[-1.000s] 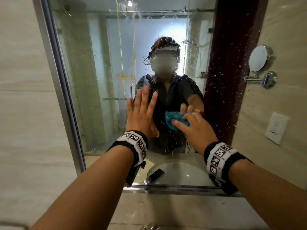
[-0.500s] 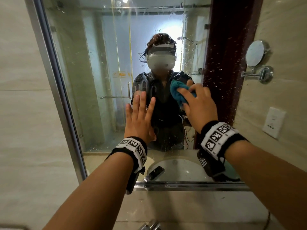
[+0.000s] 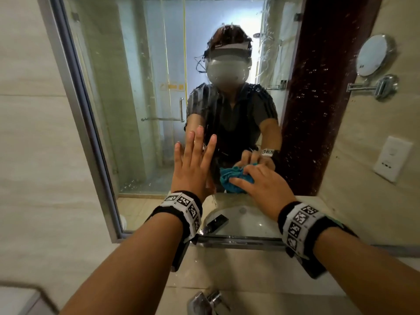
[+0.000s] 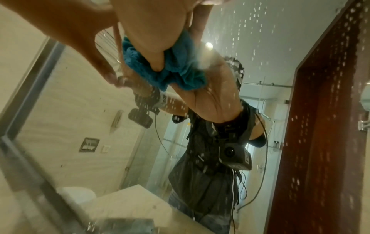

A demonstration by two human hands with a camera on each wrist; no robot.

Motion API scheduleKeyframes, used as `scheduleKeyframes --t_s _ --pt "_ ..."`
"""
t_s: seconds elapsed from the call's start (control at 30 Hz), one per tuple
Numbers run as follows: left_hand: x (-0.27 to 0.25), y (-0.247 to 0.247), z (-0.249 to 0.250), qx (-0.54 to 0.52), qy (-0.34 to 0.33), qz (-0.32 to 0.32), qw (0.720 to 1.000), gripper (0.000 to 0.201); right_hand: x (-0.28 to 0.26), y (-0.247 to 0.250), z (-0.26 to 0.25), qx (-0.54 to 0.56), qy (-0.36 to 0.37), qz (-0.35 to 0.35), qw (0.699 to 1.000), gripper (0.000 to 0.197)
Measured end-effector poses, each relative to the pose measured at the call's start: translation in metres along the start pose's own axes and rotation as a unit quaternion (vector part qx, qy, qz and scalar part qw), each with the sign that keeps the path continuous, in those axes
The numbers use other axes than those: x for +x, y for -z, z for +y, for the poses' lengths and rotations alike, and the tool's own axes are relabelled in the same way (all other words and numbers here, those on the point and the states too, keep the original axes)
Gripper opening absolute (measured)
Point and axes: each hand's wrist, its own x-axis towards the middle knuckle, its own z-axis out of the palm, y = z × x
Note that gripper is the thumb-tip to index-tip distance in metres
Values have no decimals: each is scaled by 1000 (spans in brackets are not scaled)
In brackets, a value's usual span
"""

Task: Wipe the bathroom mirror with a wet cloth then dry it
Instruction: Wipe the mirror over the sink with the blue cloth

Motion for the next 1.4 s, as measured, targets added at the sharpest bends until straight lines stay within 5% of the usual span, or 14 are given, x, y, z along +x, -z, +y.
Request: scheduleKeyframes --t_s 0.23,0.53,0.8,1.03,1.2,1.4 --pt "-1 -8 2 -15 5 15 1000 134 36 18 18 24 -133 152 979 67" --pt "-20 -33 -1 -13 -13 48 999 128 -24 -45 -2 -9 35 20 999 91" --pt "-37 -55 -5 5 -17 61 998 128 21 -12 3 37 -127 145 981 69" --pt "-47 -73 -3 2 -15 66 998 127 -30 -51 -32 36 -51 55 997 78" --pt "-50 -76 1 -14 -10 41 999 136 -57 -56 -31 39 13 27 999 58" --pt "-51 -79 3 -16 -2 38 999 141 -8 -31 -24 50 -123 100 986 69"
